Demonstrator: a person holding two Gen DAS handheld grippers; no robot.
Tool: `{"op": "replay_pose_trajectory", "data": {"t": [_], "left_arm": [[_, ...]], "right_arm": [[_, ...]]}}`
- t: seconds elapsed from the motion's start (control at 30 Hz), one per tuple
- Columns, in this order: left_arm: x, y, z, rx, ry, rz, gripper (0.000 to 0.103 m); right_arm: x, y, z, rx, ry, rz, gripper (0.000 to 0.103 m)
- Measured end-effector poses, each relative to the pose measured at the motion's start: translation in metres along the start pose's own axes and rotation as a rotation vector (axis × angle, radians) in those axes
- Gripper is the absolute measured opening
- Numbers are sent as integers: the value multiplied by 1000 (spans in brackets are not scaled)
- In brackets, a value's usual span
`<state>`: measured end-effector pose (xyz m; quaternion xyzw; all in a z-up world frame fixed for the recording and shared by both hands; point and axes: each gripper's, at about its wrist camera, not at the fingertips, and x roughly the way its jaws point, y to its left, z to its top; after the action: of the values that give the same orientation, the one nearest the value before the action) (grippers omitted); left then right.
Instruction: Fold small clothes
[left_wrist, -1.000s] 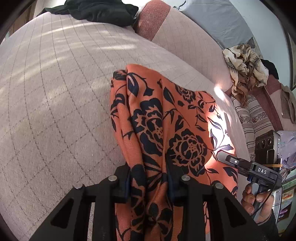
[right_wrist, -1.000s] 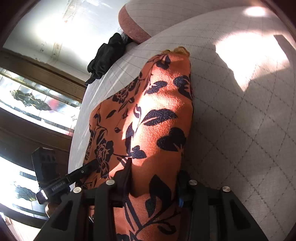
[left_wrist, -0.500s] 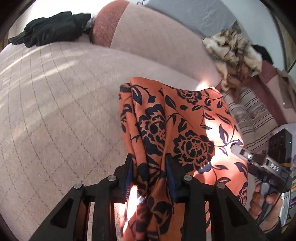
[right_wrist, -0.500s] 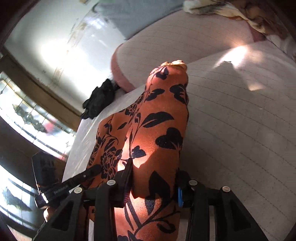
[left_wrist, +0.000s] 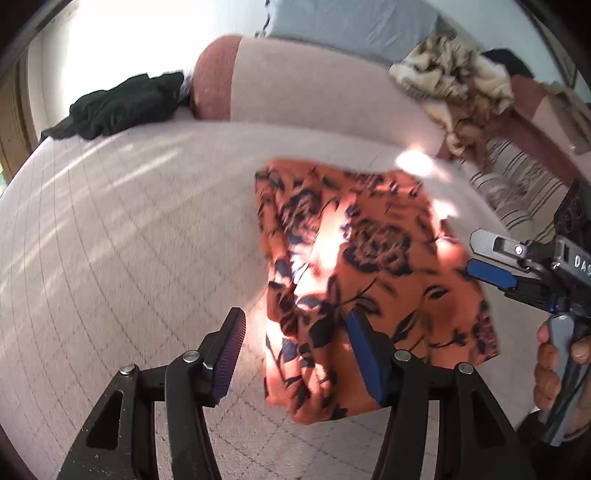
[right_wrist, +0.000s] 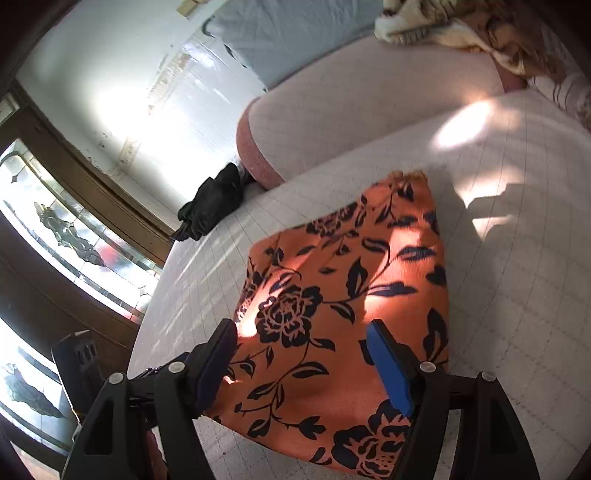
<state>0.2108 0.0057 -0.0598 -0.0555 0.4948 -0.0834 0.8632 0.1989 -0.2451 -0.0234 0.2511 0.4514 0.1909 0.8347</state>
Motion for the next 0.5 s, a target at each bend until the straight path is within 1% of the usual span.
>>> {"op": "replay_pose_trajectory", "data": {"t": [0.03,0.07,0.1,0.13,0.17,0.2,0.27,0.33,0.37,0.4,0.43,0.47,0.5], "left_arm": [[14,6,-4,-20,50,14,61],[17,12,-7,-53,60,-7,61],[11,16,-7,-82,51,-17,61],[2,17,-6,-89,34,-11,61],[-7,16,-5,-75,8,4,61],[-16,14,-5,-54,-17,34,61],[-32,11,-5,-28,-46,68,62],[-47,10,-10,-42,-61,84,69],[-55,9,-13,-47,-75,94,71],[-64,7,-17,-44,-97,106,75],[-73,4,-22,-36,-122,126,79],[-79,1,-27,-27,-145,148,81],[-87,-3,-33,-16,-162,165,84]], "right_arm": [[17,-12,-2,55,55,-10,75],[28,-18,-6,90,75,-28,75],[27,-18,-7,97,54,-27,75],[20,-12,-6,92,37,-28,75],[12,-3,-6,72,22,-20,75],[5,7,-7,38,10,-13,75],[-12,24,-12,-36,-6,-54,75],[-29,38,-25,-76,-36,-88,75],[-37,42,-35,-88,-43,-100,75],[-44,47,-44,-99,-46,-117,75],[-50,51,-55,-106,-51,-142,77],[-56,54,-66,-112,-58,-172,80],[-60,57,-78,-117,-66,-200,84]]}}
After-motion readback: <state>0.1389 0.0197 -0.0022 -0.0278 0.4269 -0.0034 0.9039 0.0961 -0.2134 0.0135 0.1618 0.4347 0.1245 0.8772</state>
